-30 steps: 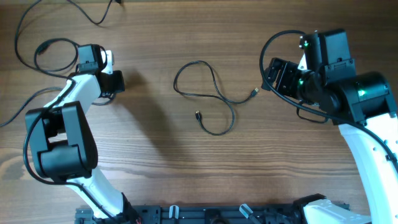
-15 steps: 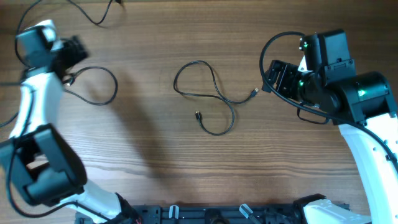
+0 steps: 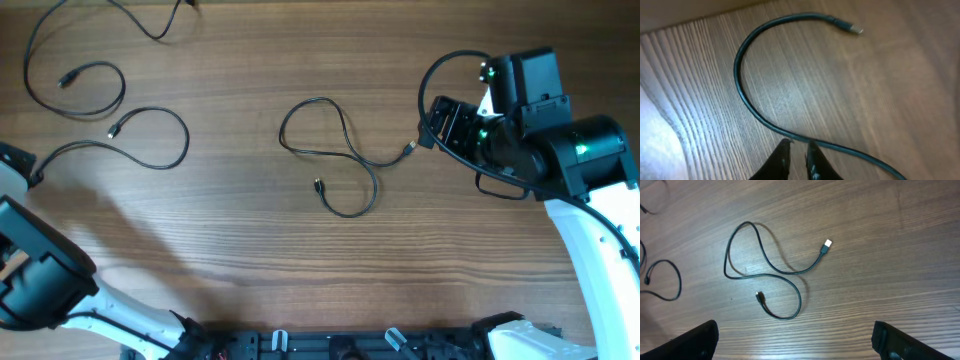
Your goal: Untangle cables
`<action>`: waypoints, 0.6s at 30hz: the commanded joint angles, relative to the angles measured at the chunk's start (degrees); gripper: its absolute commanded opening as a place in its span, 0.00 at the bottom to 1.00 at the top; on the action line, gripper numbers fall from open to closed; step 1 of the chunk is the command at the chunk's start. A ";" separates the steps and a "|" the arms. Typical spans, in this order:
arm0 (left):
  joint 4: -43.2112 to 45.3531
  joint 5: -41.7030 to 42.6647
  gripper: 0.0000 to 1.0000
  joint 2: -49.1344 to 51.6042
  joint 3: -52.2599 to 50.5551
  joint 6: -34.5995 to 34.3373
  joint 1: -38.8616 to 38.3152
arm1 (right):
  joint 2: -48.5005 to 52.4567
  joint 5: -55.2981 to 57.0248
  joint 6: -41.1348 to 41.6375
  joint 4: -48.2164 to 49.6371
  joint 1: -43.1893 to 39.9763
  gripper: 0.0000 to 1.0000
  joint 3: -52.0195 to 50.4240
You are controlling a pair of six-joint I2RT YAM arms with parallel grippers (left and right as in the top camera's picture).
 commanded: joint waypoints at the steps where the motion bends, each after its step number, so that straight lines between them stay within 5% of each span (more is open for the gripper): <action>1: 2.99 -1.51 0.32 1.31 0.37 0.11 1.09 | 0.50 -0.74 0.87 -0.15 -0.17 1.00 -0.37; 3: 3.78 -1.49 0.61 1.64 0.37 0.09 1.68 | 0.50 -0.74 0.92 -0.07 -0.17 1.00 -0.37; 4: 4.07 -1.40 1.00 2.34 0.37 -0.28 2.10 | 0.50 -0.74 1.14 -0.02 -0.17 1.00 -0.37; 18: 7.30 1.66 0.97 8.85 0.35 -0.50 3.78 | 0.90 -0.79 2.40 -0.11 -0.17 1.00 -0.37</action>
